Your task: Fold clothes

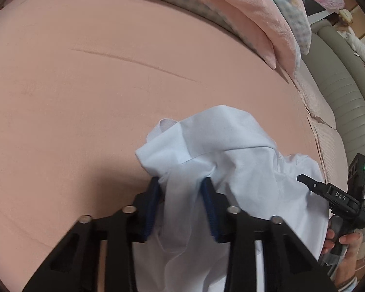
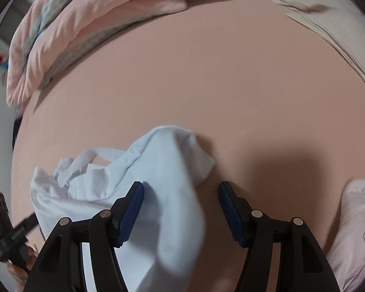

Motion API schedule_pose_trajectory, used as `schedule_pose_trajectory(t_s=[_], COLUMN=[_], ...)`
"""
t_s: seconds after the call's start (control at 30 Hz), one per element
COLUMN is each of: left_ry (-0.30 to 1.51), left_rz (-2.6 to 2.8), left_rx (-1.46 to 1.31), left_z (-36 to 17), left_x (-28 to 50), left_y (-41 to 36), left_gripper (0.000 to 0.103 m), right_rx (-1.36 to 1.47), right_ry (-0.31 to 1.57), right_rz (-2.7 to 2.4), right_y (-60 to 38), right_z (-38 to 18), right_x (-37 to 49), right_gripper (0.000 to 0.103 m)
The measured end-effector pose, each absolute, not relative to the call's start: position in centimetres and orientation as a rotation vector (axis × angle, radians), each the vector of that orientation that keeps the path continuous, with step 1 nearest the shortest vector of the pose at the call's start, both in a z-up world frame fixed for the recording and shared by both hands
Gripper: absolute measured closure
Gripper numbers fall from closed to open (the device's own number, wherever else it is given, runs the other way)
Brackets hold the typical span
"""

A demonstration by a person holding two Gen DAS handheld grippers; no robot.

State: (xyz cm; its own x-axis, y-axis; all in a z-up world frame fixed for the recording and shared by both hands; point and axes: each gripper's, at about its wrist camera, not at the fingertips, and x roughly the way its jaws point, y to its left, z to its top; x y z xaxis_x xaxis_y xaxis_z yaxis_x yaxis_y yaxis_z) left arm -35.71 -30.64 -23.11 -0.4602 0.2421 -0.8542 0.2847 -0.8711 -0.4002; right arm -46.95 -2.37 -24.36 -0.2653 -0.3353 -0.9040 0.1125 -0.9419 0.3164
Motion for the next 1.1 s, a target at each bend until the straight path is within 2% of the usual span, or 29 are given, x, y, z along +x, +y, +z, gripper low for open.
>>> schedule_pose_trajectory(t_s=[0.13, 0.2, 0.27, 0.33, 0.47, 0.67, 0.83, 0.97, 1.1], left_ry=[0.81, 0.8, 0.776, 0.762, 0.708, 0.675, 0.646, 0.627, 0.673], left_rz=[-2.549, -2.568, -2.576, -2.577, -2.581, -2.571, -2.584, -2.59, -2.602], left_rx=[1.58, 1.558, 1.53, 1.511, 1.474, 1.427, 1.366, 1.304, 1.218], left_z=[-23.1, -22.7, -22.2, -21.8, -20.9, -19.9, -18.6, -17.0, -15.1], left_x=[-35.7, -35.7, -35.7, -35.3, -34.6, -34.1, -33.7, -32.1, -30.4], left_y=[-31.0, -31.2, -31.3, -31.9, -33.0, -34.4, -35.2, -36.1, -37.8], left_gripper=[0.094, 0.096, 0.097, 0.097, 0.097, 0.097, 0.097, 0.097, 0.097], right_rx=[1.696, 1.695, 1.694, 1.693, 1.693, 1.622, 1.539, 1.456, 1.38], right_ry=[-0.232, -0.217, -0.202, -0.187, -0.124, -0.067, -0.053, 0.059, 0.089], right_rz=[-2.272, -2.273, -2.274, -2.275, -2.279, -2.321, -2.355, -2.378, -2.42], right_y=[-3.5, -4.0, -4.5, -5.0, -5.9, -7.1, -8.2, -10.0, -9.7], right_z=[-24.4, -24.4, -24.5, -24.5, -24.3, -22.5, -20.2, -18.7, -16.7], right_x=[-47.2, -47.2, -47.3, -47.3, -47.2, -46.8, -46.6, -45.9, -44.9], right_gripper=[0.04, 0.044, 0.067, 0.081, 0.091, 0.096, 0.097, 0.097, 0.097])
